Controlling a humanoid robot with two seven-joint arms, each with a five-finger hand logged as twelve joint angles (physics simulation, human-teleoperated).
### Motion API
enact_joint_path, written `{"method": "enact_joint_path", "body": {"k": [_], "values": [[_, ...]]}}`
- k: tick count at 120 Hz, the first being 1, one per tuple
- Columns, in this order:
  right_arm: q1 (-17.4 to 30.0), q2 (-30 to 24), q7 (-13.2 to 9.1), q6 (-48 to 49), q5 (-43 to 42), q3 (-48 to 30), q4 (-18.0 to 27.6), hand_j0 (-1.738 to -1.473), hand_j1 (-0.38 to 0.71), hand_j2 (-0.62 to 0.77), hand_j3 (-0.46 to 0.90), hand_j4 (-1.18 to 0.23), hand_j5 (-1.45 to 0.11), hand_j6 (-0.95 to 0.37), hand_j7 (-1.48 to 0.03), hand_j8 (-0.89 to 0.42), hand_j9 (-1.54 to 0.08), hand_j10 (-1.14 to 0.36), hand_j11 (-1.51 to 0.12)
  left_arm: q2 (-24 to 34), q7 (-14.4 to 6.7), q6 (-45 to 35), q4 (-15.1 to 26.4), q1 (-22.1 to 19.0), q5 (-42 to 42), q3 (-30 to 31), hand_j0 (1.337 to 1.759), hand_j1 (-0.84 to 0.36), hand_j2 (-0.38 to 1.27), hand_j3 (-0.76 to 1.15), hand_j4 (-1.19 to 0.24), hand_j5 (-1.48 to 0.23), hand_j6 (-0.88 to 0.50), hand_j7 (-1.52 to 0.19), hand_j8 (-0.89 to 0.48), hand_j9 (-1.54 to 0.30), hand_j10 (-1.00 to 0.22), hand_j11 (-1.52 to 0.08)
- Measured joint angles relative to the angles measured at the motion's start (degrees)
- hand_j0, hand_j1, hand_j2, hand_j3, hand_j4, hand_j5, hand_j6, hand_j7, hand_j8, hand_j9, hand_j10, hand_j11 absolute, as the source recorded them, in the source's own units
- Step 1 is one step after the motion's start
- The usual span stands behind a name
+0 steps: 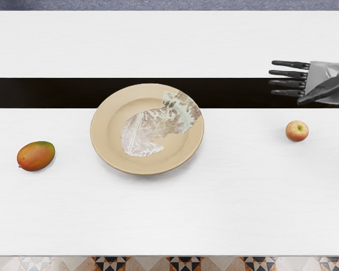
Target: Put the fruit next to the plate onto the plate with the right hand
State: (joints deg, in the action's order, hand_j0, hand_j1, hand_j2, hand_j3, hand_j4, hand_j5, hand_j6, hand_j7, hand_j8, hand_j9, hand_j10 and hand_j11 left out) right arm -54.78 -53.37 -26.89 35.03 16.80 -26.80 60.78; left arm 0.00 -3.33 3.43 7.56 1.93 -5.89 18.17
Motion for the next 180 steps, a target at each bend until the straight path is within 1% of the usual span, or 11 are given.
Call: {"method": "enact_joint_path", "body": {"k": [15,34,48,60,75,99,114,124,142,162,180], "values": [[-0.82,0.13,-0.38,0.00,-0.69,-0.34,-0.09,-1.658,-0.31,-0.01,0.00,-0.03,-0.04,-0.03,-0.04,-0.03,-0.04,-0.03,-0.04,0.00,0.00,0.00,0.00,0.00,0.00,0.00,1.658,0.06,0.05,0.00,-0.25,-0.32,-0.25,-0.32,-0.25,-0.32,-0.25,-0.32],[-1.67,-0.10,0.17,0.00,-2.73,-0.63,-1.63,-1.658,-0.31,-0.01,0.00,-0.03,-0.04,-0.03,-0.04,-0.03,-0.04,-0.03,-0.04,0.00,0.00,0.00,0.00,0.00,0.00,-0.02,1.658,0.06,0.05,0.00,-0.25,-0.32,-0.25,-0.32,-0.25,-0.32,-0.25,-0.32],[-1.75,-1.06,1.86,0.00,-7.41,-0.14,-1.02,-1.658,-0.31,-0.01,0.00,-0.03,-0.04,-0.03,-0.04,-0.03,-0.04,-0.03,-0.04,0.00,0.00,0.00,0.00,0.00,0.00,-0.01,1.658,0.06,0.05,0.00,-0.25,-0.32,-0.25,-0.32,-0.25,-0.32,-0.25,-0.32],[-1.82,-2.57,5.35,0.00,-15.86,-1.07,0.72,-1.658,-0.31,-0.01,0.00,-0.03,-0.04,-0.03,-0.04,-0.03,-0.04,-0.03,-0.04,0.00,0.00,0.00,0.00,0.00,0.00,-0.01,1.658,0.06,0.05,0.00,-0.25,-0.32,-0.25,-0.32,-0.25,-0.32,-0.25,-0.32],[-1.82,-4.86,7.16,0.00,-29.48,-4.30,9.01,-1.658,-0.31,-0.01,0.00,-0.03,-0.04,-0.03,-0.04,-0.03,-0.04,-0.03,-0.04,0.00,0.00,0.00,0.00,0.00,0.00,-0.01,1.658,0.06,0.05,0.00,-0.25,-0.32,-0.25,-0.32,-0.25,-0.32,-0.25,-0.32],[-1.28,-10.01,7.86,-1.86,-47.28,-4.89,23.59,-1.658,-0.31,-0.01,0.00,-0.04,-0.05,-0.04,-0.05,-0.04,-0.05,-0.04,-0.05,0.00,0.00,0.00,0.00,0.00,0.00,0.00,1.658,0.06,0.05,0.00,-0.25,-0.32,-0.25,-0.32,-0.25,-0.32,-0.25,-0.32],[0.04,-11.89,7.84,-7.59,-55.58,-3.95,29.88,-1.658,-0.31,-0.01,0.00,-0.04,-0.05,-0.04,-0.05,-0.04,-0.05,-0.04,-0.05,0.00,0.00,0.00,0.00,0.00,0.00,-0.01,1.658,0.06,0.05,0.00,-0.25,-0.32,-0.25,-0.32,-0.25,-0.32,-0.24,-0.32],[0.52,-12.31,7.69,-11.44,-60.79,-2.86,32.45,-1.658,-0.31,-0.01,0.00,-0.04,-0.05,-0.04,-0.05,-0.04,-0.05,-0.04,-0.05,0.00,0.00,0.00,0.00,0.00,0.00,-0.03,1.658,0.06,0.05,0.00,-0.25,-0.32,-0.25,-0.32,-0.25,-0.32,-0.24,-0.32],[0.88,-12.12,7.55,-19.86,-66.09,0.84,33.72,-1.658,-0.31,-0.01,0.00,-0.04,-0.05,-0.05,-0.05,-0.05,-0.05,-0.04,-0.05,0.00,0.00,0.00,0.00,0.00,0.00,0.00,1.658,0.06,0.05,0.00,-0.25,-0.32,-0.25,-0.32,-0.25,-0.32,-0.24,-0.32],[1.59,-9.35,7.31,-26.59,-68.85,4.40,30.84,-1.658,-0.31,-0.01,0.00,-0.05,-0.05,-0.05,-0.05,-0.05,-0.05,-0.05,-0.05,0.00,0.00,0.00,0.00,0.00,0.00,0.00,1.658,0.06,0.05,0.00,-0.25,-0.32,-0.25,-0.32,-0.25,-0.32,-0.25,-0.32],[1.77,-7.67,7.05,-30.06,-73.57,7.46,29.87,-1.658,-0.28,-0.01,0.00,-0.07,-0.08,-0.07,-0.08,-0.07,-0.08,-0.07,-0.08,0.00,0.00,0.00,0.00,0.00,0.00,0.00,1.658,0.06,0.05,0.00,-0.25,-0.32,-0.25,-0.32,-0.25,-0.32,-0.25,-0.32]]}}
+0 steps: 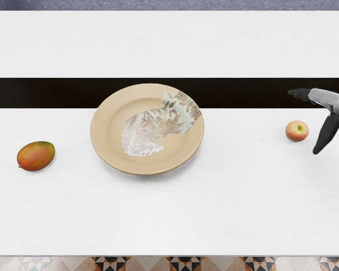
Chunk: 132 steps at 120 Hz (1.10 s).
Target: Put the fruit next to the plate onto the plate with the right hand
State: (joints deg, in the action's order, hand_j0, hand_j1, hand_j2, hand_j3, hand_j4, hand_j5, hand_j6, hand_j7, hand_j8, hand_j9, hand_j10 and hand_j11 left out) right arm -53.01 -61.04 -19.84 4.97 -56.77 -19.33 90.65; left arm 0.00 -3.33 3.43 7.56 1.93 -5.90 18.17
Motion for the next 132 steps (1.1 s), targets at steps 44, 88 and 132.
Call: {"method": "enact_joint_path", "body": {"k": [44,88,132], "values": [[0.17,4.67,-3.26,-9.03,-5.19,5.15,-0.70,-1.658,-0.07,-0.04,0.00,-0.24,-0.31,-0.25,-0.30,-0.24,-0.30,-0.24,-0.30,0.00,0.00,0.00,0.00,0.00,0.00,-0.01,1.658,0.06,0.05,0.00,-0.25,-0.32,-0.25,-0.32,-0.25,-0.32,-0.25,-0.32],[1.53,8.28,-3.96,-17.56,-10.48,8.88,-2.68,-1.658,0.03,-0.06,0.00,-0.33,-0.41,-0.33,-0.41,-0.33,-0.41,-0.32,-0.41,0.00,0.00,0.00,0.00,0.00,0.00,0.00,1.658,0.06,0.05,0.00,-0.25,-0.32,-0.25,-0.32,-0.25,-0.32,-0.24,-0.32],[3.13,10.90,-4.02,-20.19,-12.37,10.40,-5.69,-1.658,0.06,-0.06,0.00,-0.35,-0.45,-0.36,-0.45,-0.36,-0.45,-0.35,-0.45,0.00,0.00,0.00,0.00,0.00,0.00,0.00,1.658,0.06,0.05,0.00,-0.25,-0.32,-0.25,-0.32,-0.25,-0.32,-0.24,-0.32]]}}
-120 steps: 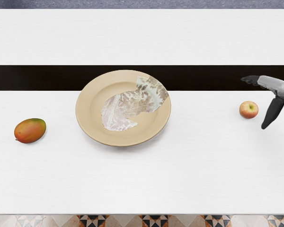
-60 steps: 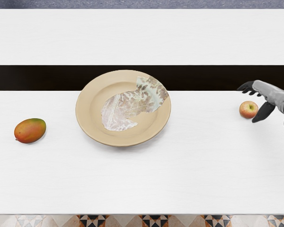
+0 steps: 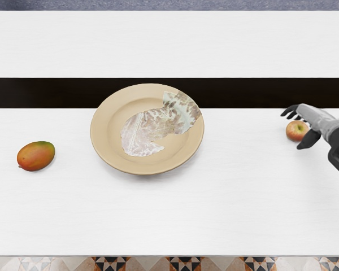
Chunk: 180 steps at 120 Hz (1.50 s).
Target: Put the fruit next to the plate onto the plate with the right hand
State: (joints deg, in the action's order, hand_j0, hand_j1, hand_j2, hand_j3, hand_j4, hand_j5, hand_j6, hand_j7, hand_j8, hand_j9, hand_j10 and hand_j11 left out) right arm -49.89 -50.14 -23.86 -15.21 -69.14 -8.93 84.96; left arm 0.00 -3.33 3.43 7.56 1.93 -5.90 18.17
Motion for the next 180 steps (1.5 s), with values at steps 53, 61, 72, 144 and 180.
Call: {"method": "enact_joint_path", "body": {"k": [53,61,72,144,180], "values": [[0.31,0.18,0.04,-0.25,-0.12,-0.02,-1.74,-1.658,0.14,-0.07,0.00,-0.42,-0.53,-0.42,-0.54,-0.36,-0.54,-0.42,-0.54,0.00,0.00,0.00,0.00,0.00,0.00,-0.01,1.658,0.06,0.05,0.00,-0.25,-0.32,-0.25,-0.32,-0.25,-0.32,-0.24,-0.32],[0.38,0.24,0.08,-0.56,-0.10,0.00,-1.99,-1.658,0.15,-0.08,0.00,-0.42,-0.54,-0.42,-0.54,-0.37,-0.54,-0.42,-0.54,0.00,0.00,0.00,0.00,0.00,0.00,-0.01,1.658,0.06,0.05,0.00,-0.25,-0.32,-0.25,-0.32,-0.25,-0.32,-0.24,-0.32],[0.53,0.50,0.15,-1.05,-0.08,0.04,-2.57,-1.658,0.15,-0.08,0.00,-0.43,-0.55,-0.43,-0.55,-0.39,-0.55,-0.43,-0.55,0.00,0.00,0.00,0.00,0.00,0.00,0.00,1.658,0.06,0.05,0.00,-0.25,-0.32,-0.25,-0.32,-0.25,-0.32,-0.24,-0.32],[1.39,4.44,0.41,-1.89,-0.40,0.02,-6.46,-1.652,0.20,-0.01,0.00,-0.50,-0.60,-0.48,-0.62,-0.39,-0.62,-0.49,-0.62,0.00,0.00,0.00,0.00,0.00,0.00,-0.02,1.658,0.06,0.05,0.00,-0.25,-0.32,-0.25,-0.32,-0.25,-0.32,-0.25,-0.32],[1.63,4.71,0.60,-1.74,-0.25,-0.05,-7.03,-1.650,0.22,-0.04,0.00,-0.57,-0.71,-0.40,-0.72,-0.31,-0.74,-0.49,-0.74,0.00,0.00,0.00,0.00,0.00,0.00,-0.01,1.658,0.06,0.05,0.00,-0.25,-0.32,-0.25,-0.32,-0.25,-0.32,-0.24,-0.32]]}}
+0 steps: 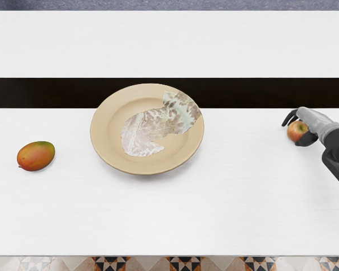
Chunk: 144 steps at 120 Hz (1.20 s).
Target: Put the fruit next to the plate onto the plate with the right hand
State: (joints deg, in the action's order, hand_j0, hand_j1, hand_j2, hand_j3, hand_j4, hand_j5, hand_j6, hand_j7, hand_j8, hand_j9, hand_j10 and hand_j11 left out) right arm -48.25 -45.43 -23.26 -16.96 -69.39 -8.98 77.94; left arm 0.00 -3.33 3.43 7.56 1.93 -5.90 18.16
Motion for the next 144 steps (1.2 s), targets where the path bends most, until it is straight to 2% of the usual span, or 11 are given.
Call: {"method": "enact_joint_path", "body": {"k": [12,36,56,78,104,118,144], "values": [[-0.10,-0.05,0.02,0.10,0.38,-0.05,0.02,-1.649,0.23,-0.01,0.00,-0.59,-0.76,-0.39,-0.76,-0.30,-0.79,-0.47,-0.78,0.00,0.00,0.00,0.00,0.00,0.00,0.00,1.658,0.06,0.05,0.00,-0.25,-0.32,-0.25,-0.32,-0.25,-0.32,-0.24,-0.32],[-0.76,-0.55,0.06,0.70,2.79,-0.56,0.38,-1.652,0.22,0.12,0.00,-0.61,-0.81,-0.49,-0.80,-0.36,-0.82,-0.53,-0.81,0.00,0.00,0.00,0.00,0.00,0.00,0.01,1.658,0.06,0.05,0.00,-0.25,-0.32,-0.25,-0.32,-0.25,-0.32,-0.24,-0.32],[-2.67,-1.62,1.21,2.78,7.62,-1.01,1.00,-1.653,0.20,0.17,0.00,-0.62,-0.83,-0.54,-0.81,-0.39,-0.83,-0.55,-0.82,0.00,0.00,0.00,0.00,0.00,0.00,0.01,1.658,0.06,0.05,0.00,-0.25,-0.32,-0.25,-0.32,-0.25,-0.32,-0.24,-0.32],[-3.74,-3.89,1.51,9.17,15.04,-5.82,3.27,-1.654,0.20,0.19,0.00,-0.62,-0.83,-0.56,-0.82,-0.41,-0.83,-0.57,-0.82,0.00,0.00,0.00,0.00,0.00,0.00,0.01,1.658,0.06,0.05,0.00,-0.25,-0.32,-0.25,-0.32,-0.25,-0.32,-0.24,-0.32],[-3.98,-4.00,1.47,16.13,24.00,-11.80,5.39,-1.655,0.21,0.23,0.00,-0.62,-0.84,-0.57,-0.82,-0.42,-0.83,-0.56,-0.82,0.00,0.00,0.00,0.00,0.00,0.01,0.01,1.658,0.06,0.05,0.00,-0.25,-0.32,-0.25,-0.32,-0.25,-0.32,-0.24,-0.32],[-4.00,-2.64,1.46,20.57,28.40,-15.46,5.92,-1.656,0.23,0.24,0.00,-0.62,-0.84,-0.57,-0.82,-0.41,-0.83,-0.54,-0.82,0.00,-0.01,0.00,0.00,0.00,0.01,0.02,1.658,0.06,0.05,0.00,-0.25,-0.32,-0.25,-0.32,-0.25,-0.32,-0.24,-0.32],[-4.43,3.13,1.30,26.28,33.22,-21.11,6.15,-1.657,0.26,0.22,0.00,-0.63,-0.86,-0.54,-0.83,-0.38,-0.84,-0.49,-0.83,0.00,-0.01,0.00,0.00,0.00,0.01,0.00,1.658,0.06,0.05,0.00,-0.25,-0.32,-0.25,-0.32,-0.25,-0.32,-0.24,-0.32]]}}
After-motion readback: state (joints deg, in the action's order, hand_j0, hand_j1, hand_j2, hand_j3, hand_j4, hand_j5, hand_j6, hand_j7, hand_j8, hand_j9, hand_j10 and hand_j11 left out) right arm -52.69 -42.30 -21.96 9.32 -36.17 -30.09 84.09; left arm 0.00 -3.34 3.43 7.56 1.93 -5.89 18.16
